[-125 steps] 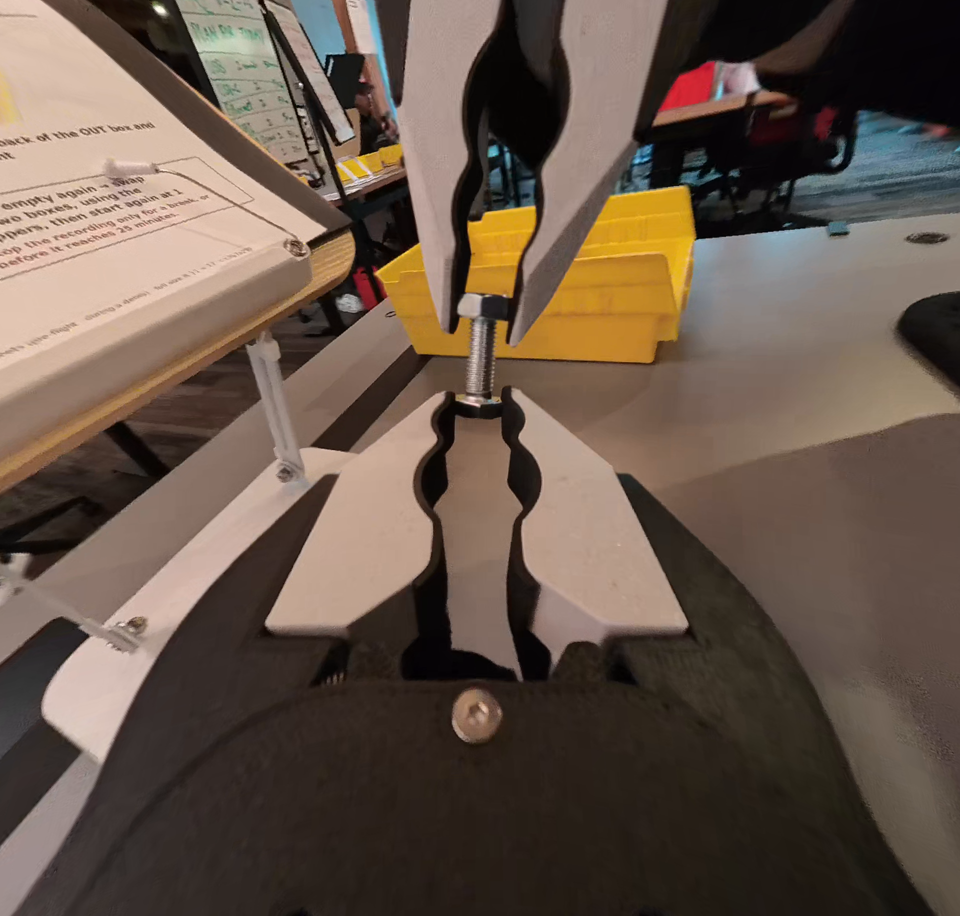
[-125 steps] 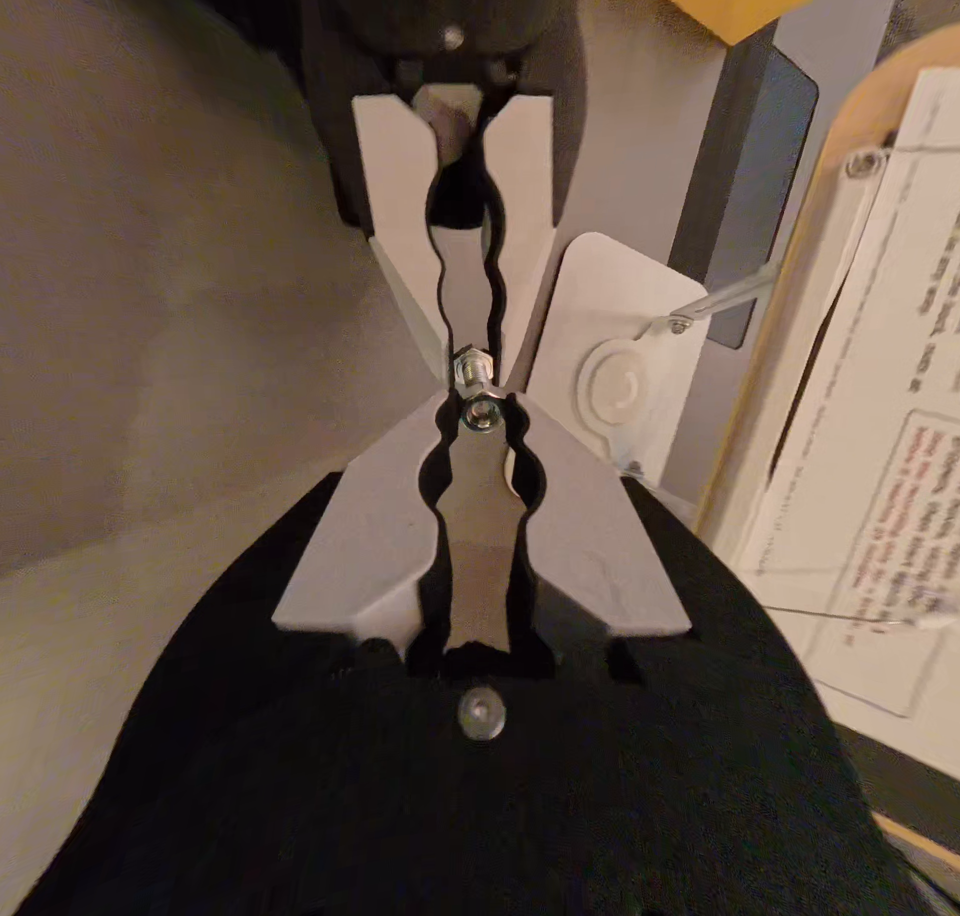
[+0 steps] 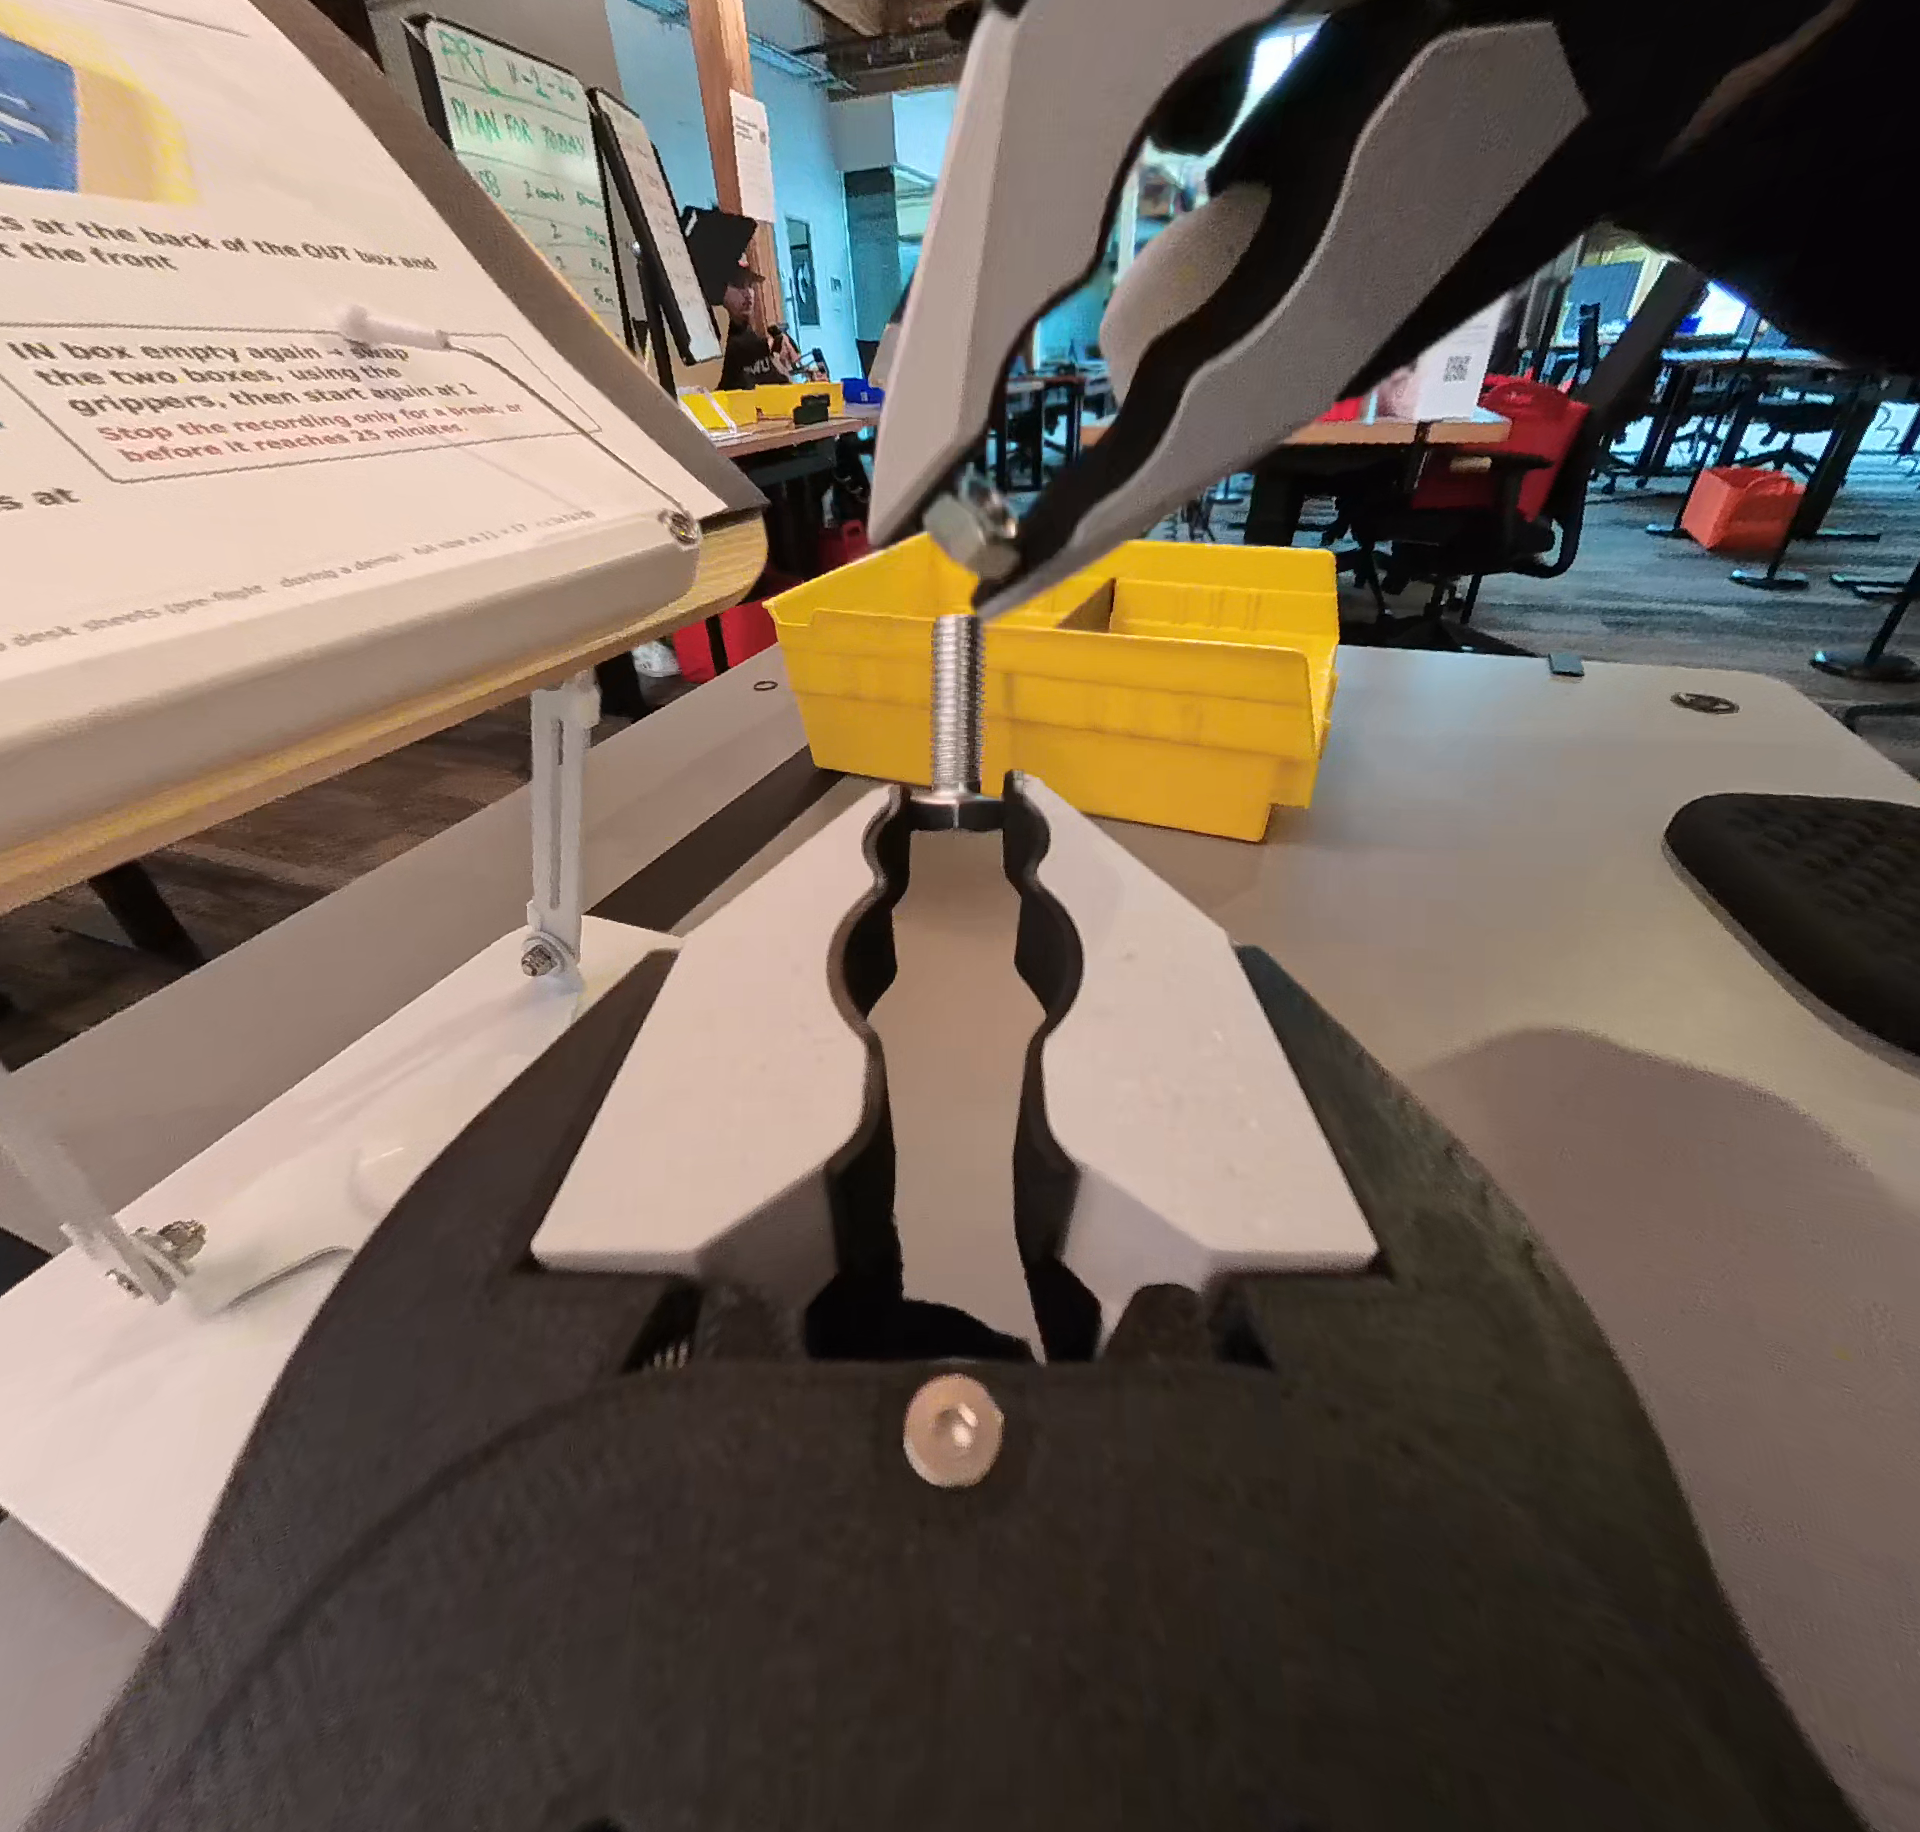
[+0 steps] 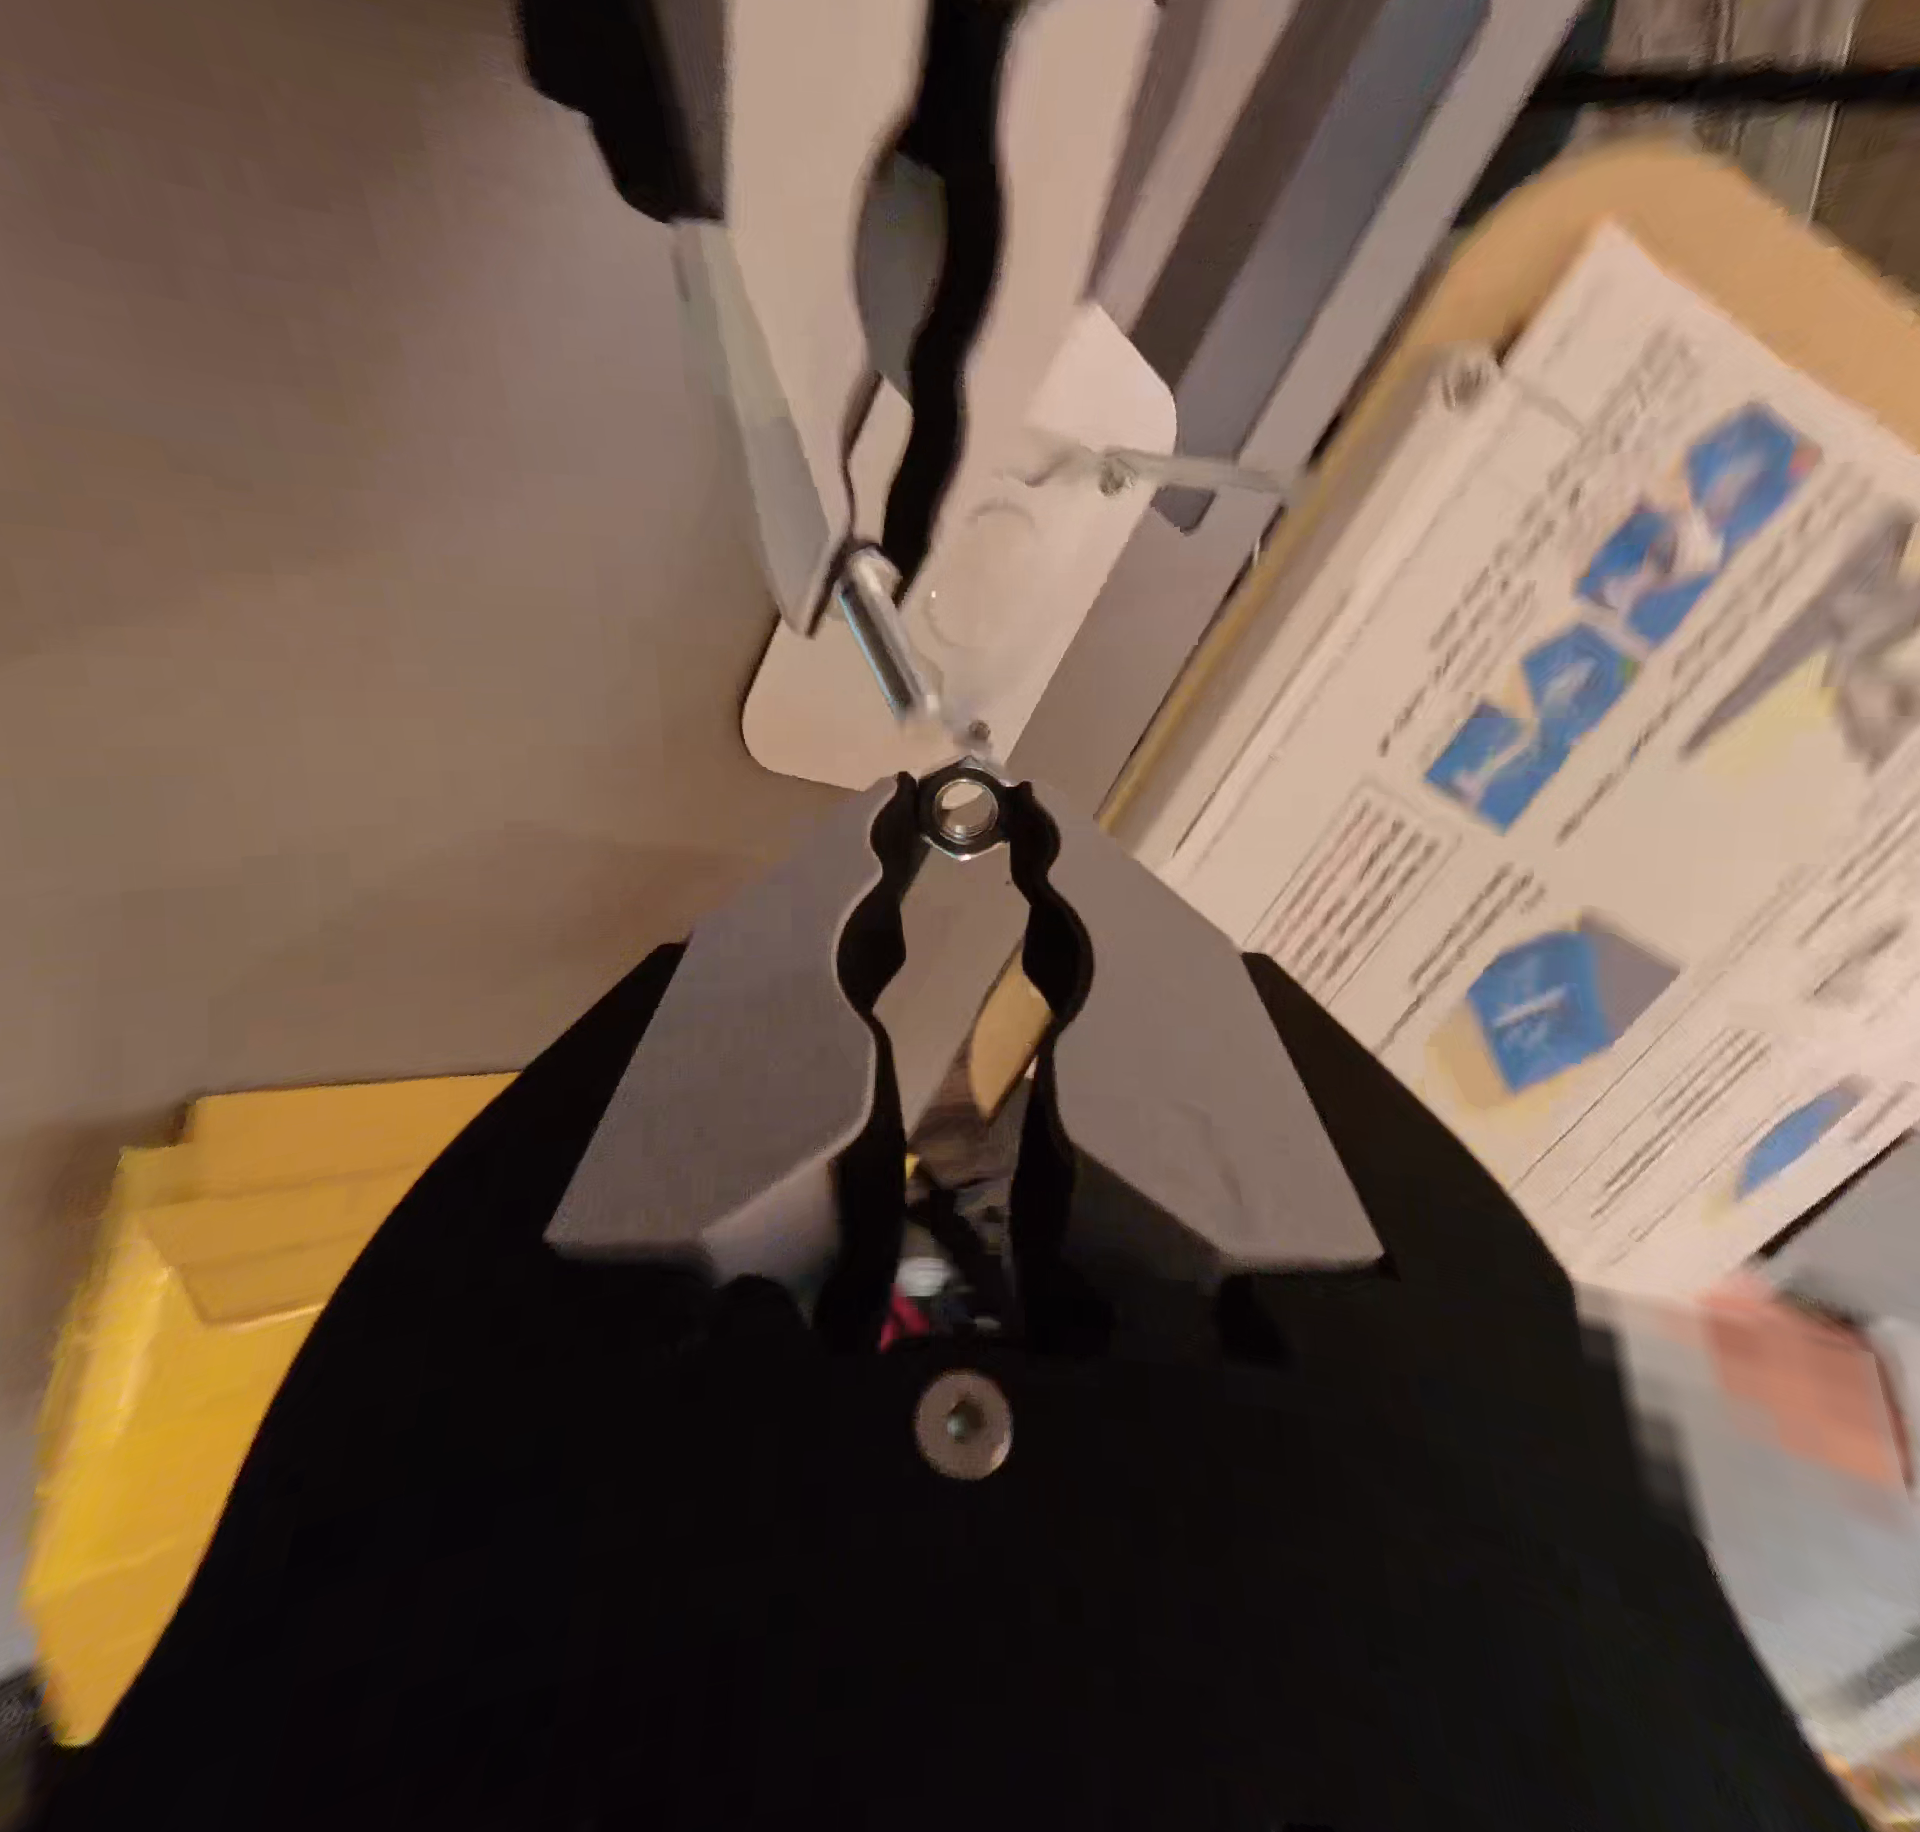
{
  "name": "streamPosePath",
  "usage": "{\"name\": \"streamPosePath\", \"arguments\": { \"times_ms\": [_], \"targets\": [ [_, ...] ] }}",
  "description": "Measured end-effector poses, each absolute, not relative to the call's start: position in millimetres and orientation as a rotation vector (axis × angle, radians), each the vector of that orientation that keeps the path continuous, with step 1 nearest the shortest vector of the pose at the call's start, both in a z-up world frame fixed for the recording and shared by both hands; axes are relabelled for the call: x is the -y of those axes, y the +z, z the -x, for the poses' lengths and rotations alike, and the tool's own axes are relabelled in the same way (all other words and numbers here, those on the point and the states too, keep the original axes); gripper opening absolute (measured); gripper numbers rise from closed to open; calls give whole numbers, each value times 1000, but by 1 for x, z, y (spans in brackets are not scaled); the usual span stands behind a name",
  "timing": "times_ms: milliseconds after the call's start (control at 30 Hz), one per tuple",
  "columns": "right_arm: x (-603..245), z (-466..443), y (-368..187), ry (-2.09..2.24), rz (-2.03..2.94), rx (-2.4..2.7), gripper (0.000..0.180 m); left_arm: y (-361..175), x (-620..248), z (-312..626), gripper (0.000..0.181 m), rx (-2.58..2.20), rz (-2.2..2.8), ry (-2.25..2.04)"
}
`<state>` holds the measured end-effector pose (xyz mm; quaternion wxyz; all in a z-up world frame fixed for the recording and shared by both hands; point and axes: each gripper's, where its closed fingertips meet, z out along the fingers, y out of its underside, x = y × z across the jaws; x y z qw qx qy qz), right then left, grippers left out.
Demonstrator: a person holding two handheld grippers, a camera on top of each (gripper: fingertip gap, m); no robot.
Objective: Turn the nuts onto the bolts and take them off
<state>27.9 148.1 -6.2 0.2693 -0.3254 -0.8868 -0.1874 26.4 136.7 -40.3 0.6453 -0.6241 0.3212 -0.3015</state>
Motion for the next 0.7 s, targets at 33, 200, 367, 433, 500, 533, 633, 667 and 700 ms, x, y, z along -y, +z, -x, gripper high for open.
{"name": "streamPosePath", "arguments": {
  "times_ms": [33,200,367,433,500,533,633,667,700],
  "targets": [
    [-152,-34,0,-474,967,2339,15,-40,-137,-25,16,-729,1419,-681],
    [-196,-126,23,-212,1642,1918,16,-39,-139,-20,16,-707,1420,-677],
    [-228,-256,-18,-127,2142,1525,16,-42,-141,-22,16,-703,1430,-676],
    [-231,-289,-49,-79,2272,1451,16,-43,-141,-23,16,-707,1433,-675],
    [-231,-309,-85,-11,2377,1429,15,-46,-141,-25,16,-708,1438,-675],
    [-231,-317,-103,10,2430,1426,15,-47,-141,-25,16,-711,1441,-673],
    [-229,-331,-150,40,2540,1451,15,-49,-141,-25,16,-723,1446,-653],
    [-228,-332,-161,62,2563,1451,15,-49,-142,-25,16,-720,1446,-653],
    [-227,-334,-170,64,2583,1458,16,-49,-142,-24,16,-716,1447,-655]
  ]
}}
